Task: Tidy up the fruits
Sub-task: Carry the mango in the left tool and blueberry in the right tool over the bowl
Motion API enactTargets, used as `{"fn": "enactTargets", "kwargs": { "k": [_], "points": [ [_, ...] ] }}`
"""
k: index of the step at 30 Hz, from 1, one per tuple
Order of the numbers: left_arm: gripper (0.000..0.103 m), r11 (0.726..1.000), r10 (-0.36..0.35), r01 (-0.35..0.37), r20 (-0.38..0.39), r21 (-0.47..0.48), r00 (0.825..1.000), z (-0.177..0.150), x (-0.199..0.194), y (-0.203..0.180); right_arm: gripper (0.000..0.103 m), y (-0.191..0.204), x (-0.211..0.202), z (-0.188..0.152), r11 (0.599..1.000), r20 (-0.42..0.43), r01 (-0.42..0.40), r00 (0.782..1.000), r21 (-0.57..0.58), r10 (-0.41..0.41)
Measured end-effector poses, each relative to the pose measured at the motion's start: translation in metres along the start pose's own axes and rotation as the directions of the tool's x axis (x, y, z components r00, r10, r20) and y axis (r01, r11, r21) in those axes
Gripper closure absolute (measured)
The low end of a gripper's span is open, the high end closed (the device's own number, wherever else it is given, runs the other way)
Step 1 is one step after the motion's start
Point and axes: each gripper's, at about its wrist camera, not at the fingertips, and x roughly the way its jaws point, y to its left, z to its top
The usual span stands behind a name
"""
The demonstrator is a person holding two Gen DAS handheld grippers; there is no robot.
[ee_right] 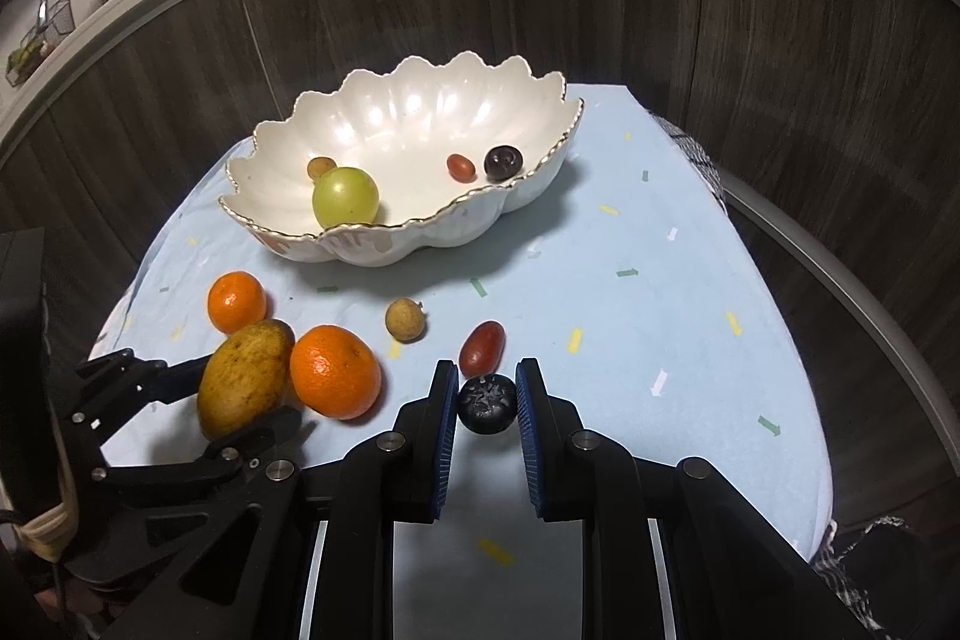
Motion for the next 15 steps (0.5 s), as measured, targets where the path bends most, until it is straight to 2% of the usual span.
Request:
{"fn": "enactTargets", "kwargs": {
  "k": [15],
  "points": [
    [0.051,0.999,0.038,-0.036,0.066,-0.027,0.997,0.013,-0.039,0.014,0.082,0.01,-0.025,0.008,1.0,0.063,-0.026,0.998,-0.015,0.027]
  ]
}}
